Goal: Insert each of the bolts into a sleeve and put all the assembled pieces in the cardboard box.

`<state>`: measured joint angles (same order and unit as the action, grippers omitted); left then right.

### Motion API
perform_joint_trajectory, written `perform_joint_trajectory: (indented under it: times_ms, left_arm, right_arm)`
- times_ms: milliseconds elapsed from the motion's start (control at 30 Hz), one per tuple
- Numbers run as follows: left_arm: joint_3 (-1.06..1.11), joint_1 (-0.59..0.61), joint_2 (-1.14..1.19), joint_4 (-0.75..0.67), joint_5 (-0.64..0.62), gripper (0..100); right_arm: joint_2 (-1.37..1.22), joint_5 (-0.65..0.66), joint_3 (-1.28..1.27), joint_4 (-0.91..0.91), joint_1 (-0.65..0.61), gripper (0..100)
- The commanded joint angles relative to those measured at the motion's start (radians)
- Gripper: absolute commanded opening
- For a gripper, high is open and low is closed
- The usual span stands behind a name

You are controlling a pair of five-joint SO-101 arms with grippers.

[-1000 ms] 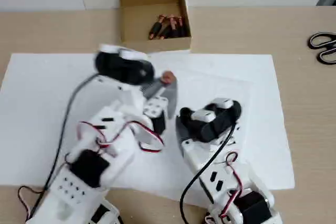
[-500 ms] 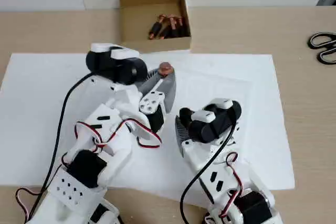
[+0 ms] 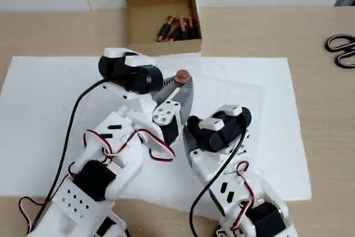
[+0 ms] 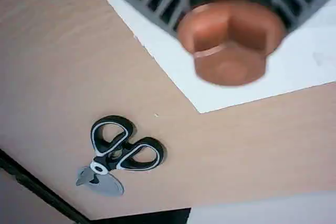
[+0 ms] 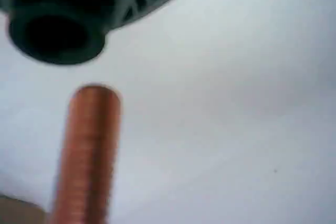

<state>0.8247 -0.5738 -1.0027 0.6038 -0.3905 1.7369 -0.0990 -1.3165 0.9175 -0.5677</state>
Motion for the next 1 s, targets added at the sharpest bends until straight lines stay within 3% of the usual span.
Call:
perform_joint_trajectory:
  times_ms: [0, 567, 767, 967]
  left_arm:
    - [-0.048, -0.025, -0.018, -0.034, 0.003, 0]
    - [0.004, -0.035, -0.018, -0.038, 0.003, 0]
    - [0.105, -0.034, -0.018, -0.163, 0.003, 0]
    - [0.127, -0.032, -0.018, -0.176, 0.008, 0]
  right_arm:
    - [0.010, -0.009, -0.003, -0.044, -0.005, 0.4]
    - [0.010, -0.009, -0.038, -0.079, -0.007, 0.4]
    - [0.010, -0.009, -0.037, -0.079, -0.007, 0.4]
    - [0.010, -0.009, -0.037, -0.079, -0.007, 0.4]
